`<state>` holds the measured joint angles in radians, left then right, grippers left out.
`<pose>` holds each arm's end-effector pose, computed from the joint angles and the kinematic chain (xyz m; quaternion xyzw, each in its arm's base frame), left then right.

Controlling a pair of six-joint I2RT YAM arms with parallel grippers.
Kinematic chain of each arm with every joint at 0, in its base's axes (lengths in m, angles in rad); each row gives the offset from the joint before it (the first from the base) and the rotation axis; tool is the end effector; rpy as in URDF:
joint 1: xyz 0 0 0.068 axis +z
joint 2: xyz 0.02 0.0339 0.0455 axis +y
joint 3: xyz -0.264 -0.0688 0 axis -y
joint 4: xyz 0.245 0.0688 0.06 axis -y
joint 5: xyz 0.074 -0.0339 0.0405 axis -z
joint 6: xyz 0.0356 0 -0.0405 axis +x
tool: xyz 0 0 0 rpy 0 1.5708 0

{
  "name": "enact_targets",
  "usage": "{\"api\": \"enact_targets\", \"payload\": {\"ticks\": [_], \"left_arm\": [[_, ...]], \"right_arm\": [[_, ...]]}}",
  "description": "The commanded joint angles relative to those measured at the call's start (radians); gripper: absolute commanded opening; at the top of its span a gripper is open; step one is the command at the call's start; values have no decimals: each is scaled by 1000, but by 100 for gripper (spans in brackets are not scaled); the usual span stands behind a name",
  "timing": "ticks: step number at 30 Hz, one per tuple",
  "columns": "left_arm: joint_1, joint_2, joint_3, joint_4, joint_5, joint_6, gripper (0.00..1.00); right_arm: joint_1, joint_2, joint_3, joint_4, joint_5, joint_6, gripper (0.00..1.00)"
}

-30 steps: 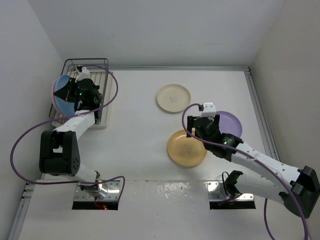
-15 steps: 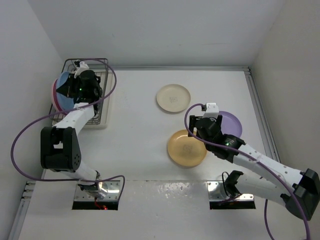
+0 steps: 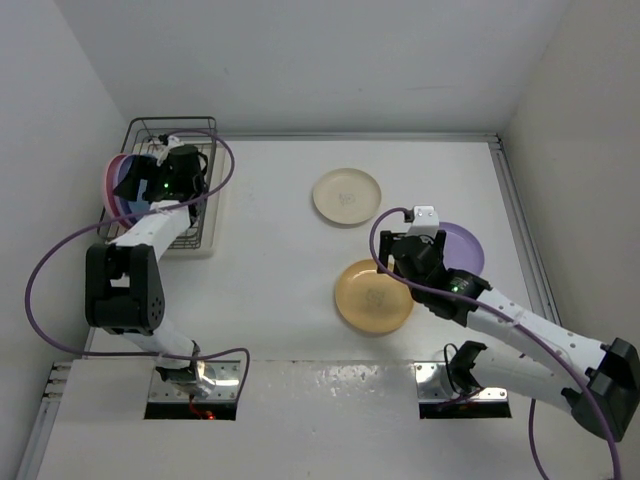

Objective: Load the plates into the dish rack

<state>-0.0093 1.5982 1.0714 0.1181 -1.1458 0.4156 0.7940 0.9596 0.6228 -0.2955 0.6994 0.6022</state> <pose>0.3508 0.0292 0.2708 -0.1427 0.7494 0.5369 0.3604 0.1574 0.1274 0.2455 0.0740 0.8489 0.0390 0.5219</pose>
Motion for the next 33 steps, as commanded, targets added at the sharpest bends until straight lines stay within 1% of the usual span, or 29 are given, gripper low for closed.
{"api": "enact_targets", "payload": {"ticks": [1, 3, 5, 7, 9, 11, 13, 14, 15, 16, 17, 18, 20, 21, 22, 23, 24, 25, 26, 27, 28, 29, 30, 32, 33], "left_arm": [[14, -36, 64, -92, 37, -60, 86], [5, -60, 90, -126, 37, -72, 88], [-30, -93, 108, -138, 37, -72, 89], [-50, -119, 148, -138, 63, -61, 89], [-86, -154, 182, -147, 73, -61, 89], [-116, -176, 254, -162, 107, -61, 89], [-184, -199, 306, -222, 167, -95, 89], [-210, -210, 361, -265, 278, -115, 89], [-266, -210, 401, -399, 360, -157, 89], [-293, -196, 441, -476, 462, -158, 89], [-317, -175, 502, -551, 714, -158, 89], [-377, -114, 524, -675, 807, -143, 89], [-432, -29, 577, -753, 917, -190, 91], [-464, 71, 605, -814, 954, -211, 91], [-475, 122, 636, -833, 990, -251, 91], [-475, 170, 691, -833, 1058, -274, 91], [-485, 213, 717, -833, 1090, -297, 91], [-485, 300, 746, -833, 1119, -346, 91], [-485, 345, 810, -818, 1168, -366, 91], [-485, 392, 847, -808, 1190, -383, 91], [-485, 438, 884, -798, 1207, -399, 91], [-485, 532, 924, -798, 1224, -426, 91], [-485, 578, 1005, -789, 1257, -439, 89], [-485, 662, 1082, -788, 1267, -469, 89], [-485, 730, 1140, -778, 1267, -480, 89]], "right_arm": [[1, -25, -12, 13, 25, 4, 87], [1, -22, -15, 12, 20, 7, 87], [-1, -16, -12, 12, 20, 2, 87], [-4, -7, -5, 16, 18, -2, 88], [-9, 5, 8, 16, 8, -8, 92], [-38, 34, 25, -10, -35, 8, 93], [-78, 65, 48, -49, -69, 28, 94], [-105, 73, 55, -69, -121, 68, 96], [-145, 80, 57, -77, -138, 80, 96], [-163, 82, 52, -80, -161, 94, 96], [-186, 85, 48, -82, -181, 134, 96], [-252, 80, 32, -79, -245, 151, 97], [-298, 79, 19, -88, -288, 198, 97], [-359, 70, 8, -97, -288, 209, 97], [-377, 68, 5, -120, -287, 221, 97], [-397, 64, -1, -126, -279, 234, 99], [-457, 45, -14, -139, -275, 246, 100], [-481, 39, -23, -149, -281, 252, 100], [-531, 31, -29, -149, -288, 255, 100], [-582, 6, -43, -151, -328, 255, 100], [-607, -1, -47, -145, -340, 255, 100], [-660, -10, -60, -143, -351, 254, 100], [-717, -27, -73, -142, -374, 255, 100], [-789, -39, -90, -137, -383, 255, 100], [-865, -56, -100, -136, -388, 260, 100]]}}
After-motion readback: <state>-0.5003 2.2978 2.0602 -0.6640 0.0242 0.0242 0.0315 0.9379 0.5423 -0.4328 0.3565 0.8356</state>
